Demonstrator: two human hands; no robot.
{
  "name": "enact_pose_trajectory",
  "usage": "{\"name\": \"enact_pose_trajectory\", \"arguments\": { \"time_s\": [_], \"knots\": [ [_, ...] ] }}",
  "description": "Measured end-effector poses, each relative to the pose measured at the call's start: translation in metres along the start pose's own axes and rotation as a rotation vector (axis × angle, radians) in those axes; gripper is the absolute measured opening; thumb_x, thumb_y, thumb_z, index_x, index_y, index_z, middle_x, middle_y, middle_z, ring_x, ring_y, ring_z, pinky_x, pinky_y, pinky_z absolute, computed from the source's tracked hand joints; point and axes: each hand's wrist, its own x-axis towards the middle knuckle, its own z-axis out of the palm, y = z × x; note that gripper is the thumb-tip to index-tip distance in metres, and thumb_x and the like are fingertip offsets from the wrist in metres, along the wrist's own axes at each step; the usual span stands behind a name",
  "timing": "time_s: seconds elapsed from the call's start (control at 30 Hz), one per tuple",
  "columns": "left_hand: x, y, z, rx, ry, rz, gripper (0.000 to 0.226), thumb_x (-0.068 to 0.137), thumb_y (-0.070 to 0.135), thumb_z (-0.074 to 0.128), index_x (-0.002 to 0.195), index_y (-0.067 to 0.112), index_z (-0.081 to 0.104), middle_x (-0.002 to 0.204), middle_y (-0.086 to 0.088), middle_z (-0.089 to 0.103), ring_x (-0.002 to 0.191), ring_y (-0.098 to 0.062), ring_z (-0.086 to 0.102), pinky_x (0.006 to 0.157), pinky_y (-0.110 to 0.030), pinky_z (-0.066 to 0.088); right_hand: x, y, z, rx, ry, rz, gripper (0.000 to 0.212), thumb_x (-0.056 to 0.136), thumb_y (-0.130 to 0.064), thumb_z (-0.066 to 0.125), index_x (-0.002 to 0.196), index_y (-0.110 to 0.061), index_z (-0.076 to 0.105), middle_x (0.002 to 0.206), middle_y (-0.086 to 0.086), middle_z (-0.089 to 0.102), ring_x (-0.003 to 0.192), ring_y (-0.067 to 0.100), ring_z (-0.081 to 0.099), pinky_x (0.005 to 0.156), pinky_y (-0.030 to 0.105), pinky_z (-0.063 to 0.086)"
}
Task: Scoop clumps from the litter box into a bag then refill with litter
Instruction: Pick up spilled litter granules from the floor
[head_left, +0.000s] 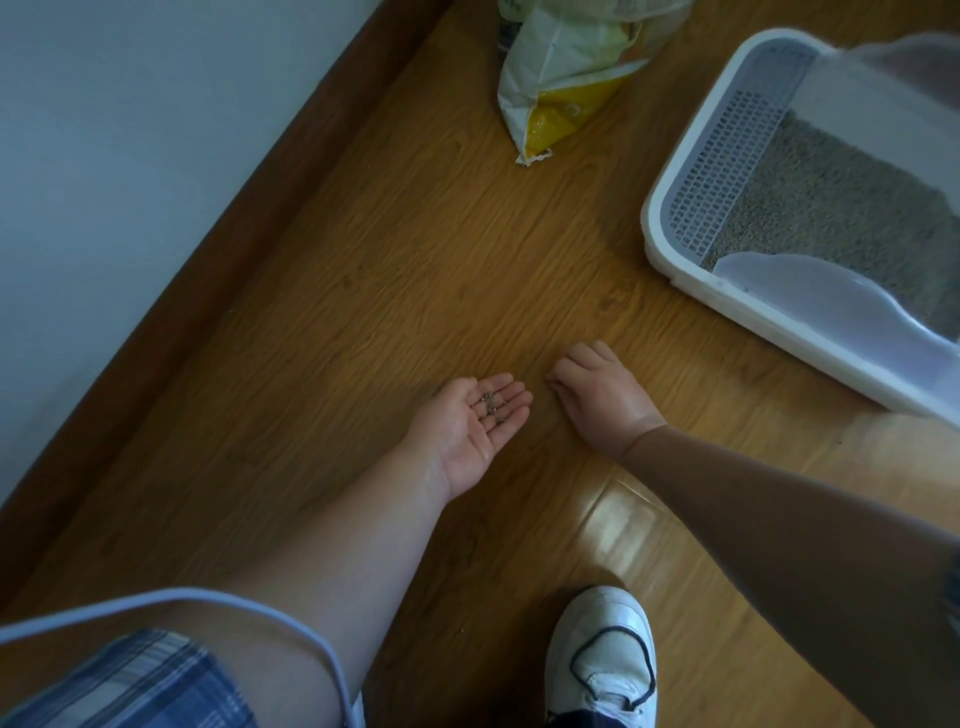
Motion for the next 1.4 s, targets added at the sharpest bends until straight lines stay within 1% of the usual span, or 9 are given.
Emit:
{"name": "enact_pose_trajectory", "arguments": {
  "time_s": [0.27, 0.5, 0.7, 0.87, 0.93, 1.03, 1.1, 1.23, 1.4],
  "knots": [
    [0.002, -0.002, -0.009, 0.000, 0.016, -0.001, 0.038, 0.107, 0.021, 0.035, 0.125, -0.005, 0.058, 0.125, -0.023, 0.064, 0.116, -0.032, 0.063, 0.104, -0.043, 0.050, 0.000, -0.005, -0.002, -0.027, -0.059, 0.016, 0.004, 0.090, -0.004, 0.062, 0.088, -0.007, 0.063, 0.089, 0.008, 0.059, 0.080, 0.026, 0.052, 0.075, 0.037, 0.047],
    [0.004, -0.006, -0.011, 0.007, 0.004, 0.002, 0.038, 0.107, 0.021, 0.035, 0.126, -0.004, 0.057, 0.125, -0.023, 0.064, 0.116, -0.032, 0.063, 0.103, -0.042, 0.050, -0.003, -0.017, -0.002, -0.027, -0.067, 0.150, 0.009, 0.093, -0.020, 0.061, 0.094, -0.011, 0.065, 0.094, 0.004, 0.059, 0.085, 0.022, 0.052, 0.079, 0.036, 0.048],
    [0.003, -0.007, -0.007, 0.018, 0.006, -0.006, 0.039, 0.108, 0.022, 0.034, 0.125, -0.004, 0.057, 0.126, -0.022, 0.063, 0.117, -0.032, 0.062, 0.103, -0.042, 0.050, -0.001, -0.019, 0.001, -0.058, -0.061, 0.154, 0.006, 0.092, -0.015, 0.061, 0.091, -0.010, 0.065, 0.092, 0.006, 0.060, 0.083, 0.026, 0.054, 0.076, 0.041, 0.050],
    [0.003, -0.011, -0.006, 0.023, -0.001, 0.002, 0.040, 0.108, 0.022, 0.032, 0.125, -0.004, 0.057, 0.125, -0.023, 0.063, 0.117, -0.031, 0.062, 0.104, -0.042, 0.049, -0.002, -0.026, -0.001, -0.111, -0.104, 0.207, 0.010, 0.094, -0.018, 0.058, 0.094, -0.012, 0.065, 0.095, 0.006, 0.061, 0.089, 0.027, 0.057, 0.082, 0.040, 0.047],
    [0.005, -0.015, -0.007, 0.029, 0.016, 0.005, 0.040, 0.108, 0.022, 0.033, 0.120, -0.005, 0.059, 0.118, -0.022, 0.066, 0.110, -0.030, 0.065, 0.099, -0.041, 0.052, -0.005, -0.038, -0.007, 0.004, -0.068, 0.211, 0.007, 0.093, -0.015, 0.058, 0.093, -0.012, 0.064, 0.093, 0.005, 0.060, 0.087, 0.024, 0.056, 0.082, 0.039, 0.049],
    [0.008, -0.023, -0.005, 0.020, 0.027, 0.003, 0.036, 0.106, 0.019, 0.035, 0.102, -0.001, 0.064, 0.095, -0.017, 0.065, 0.082, -0.024, 0.066, 0.075, -0.035, 0.059, -0.018, -0.065, -0.014, 0.199, -0.020, 0.062, 0.012, 0.092, -0.009, 0.058, 0.098, -0.011, 0.068, 0.093, 0.004, 0.063, 0.086, 0.020, 0.055, 0.082, 0.032, 0.046],
    [0.008, -0.028, -0.004, 0.004, 0.033, -0.005, 0.036, 0.105, 0.019, 0.036, 0.099, -0.001, 0.065, 0.092, -0.017, 0.065, 0.078, -0.024, 0.067, 0.068, -0.034, 0.058, -0.030, -0.068, -0.013, 0.242, -0.006, 0.038, 0.017, 0.091, -0.005, 0.058, 0.103, -0.009, 0.070, 0.096, 0.005, 0.065, 0.087, 0.022, 0.056, 0.083, 0.033, 0.046],
    [0.004, -0.030, -0.007, 0.000, 0.033, -0.005, 0.039, 0.107, 0.022, 0.035, 0.117, -0.005, 0.061, 0.115, -0.023, 0.067, 0.107, -0.031, 0.067, 0.091, -0.040, 0.056, -0.036, -0.036, -0.013, 0.196, 0.080, 0.391, 0.017, 0.094, -0.010, 0.059, 0.108, -0.009, 0.068, 0.098, 0.006, 0.061, 0.094, 0.024, 0.055, 0.086, 0.041, 0.049],
    [-0.003, -0.025, -0.012, -0.010, 0.020, -0.018, 0.038, 0.107, 0.022, 0.036, 0.121, -0.003, 0.061, 0.120, -0.021, 0.067, 0.111, -0.031, 0.066, 0.097, -0.042, 0.054, -0.035, -0.022, -0.011, 0.106, -0.084, 0.412, 0.028, 0.092, -0.022, 0.065, 0.119, -0.016, 0.064, 0.107, -0.001, 0.059, 0.101, 0.018, 0.053, 0.092, 0.035, 0.046]
  ]
}}
